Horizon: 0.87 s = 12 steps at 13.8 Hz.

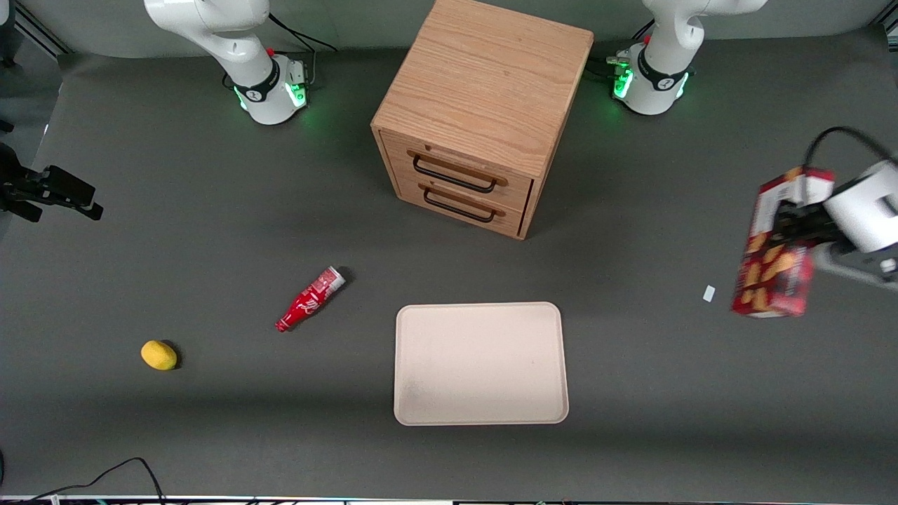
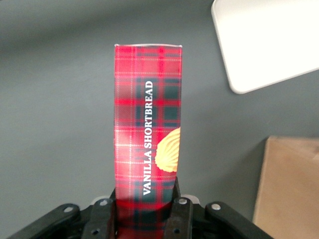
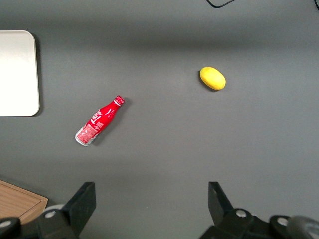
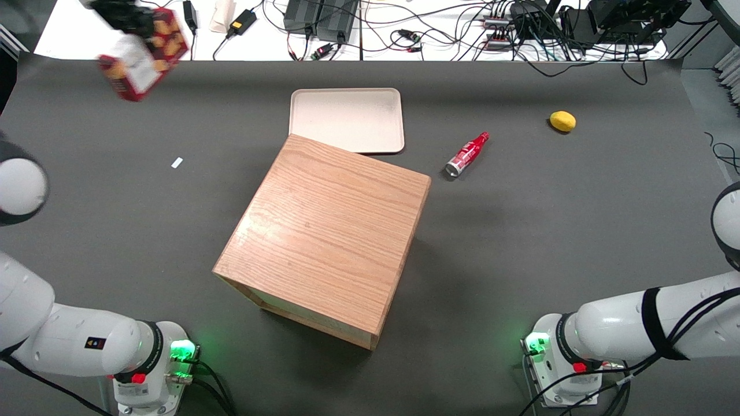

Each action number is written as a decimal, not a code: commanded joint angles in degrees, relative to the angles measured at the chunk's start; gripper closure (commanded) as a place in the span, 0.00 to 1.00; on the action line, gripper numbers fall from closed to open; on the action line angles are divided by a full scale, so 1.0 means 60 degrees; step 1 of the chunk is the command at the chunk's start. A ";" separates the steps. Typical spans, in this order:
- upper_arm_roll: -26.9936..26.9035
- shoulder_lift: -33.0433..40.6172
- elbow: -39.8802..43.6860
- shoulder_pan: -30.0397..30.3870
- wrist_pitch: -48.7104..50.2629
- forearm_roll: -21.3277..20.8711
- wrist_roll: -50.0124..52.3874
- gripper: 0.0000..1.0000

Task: Place red cookie box on tray
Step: 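Lift the red box upright with the left gripper, then carry the box over the white tray with the left gripper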

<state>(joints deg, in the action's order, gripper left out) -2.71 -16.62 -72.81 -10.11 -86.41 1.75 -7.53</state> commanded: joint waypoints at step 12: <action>-0.0075 -0.5432 0.3360 -0.2973 -0.3776 -0.0115 0.5210 1.00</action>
<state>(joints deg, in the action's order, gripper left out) -2.21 -45.91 -56.28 -27.01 -107.68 1.57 21.92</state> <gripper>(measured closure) 0.639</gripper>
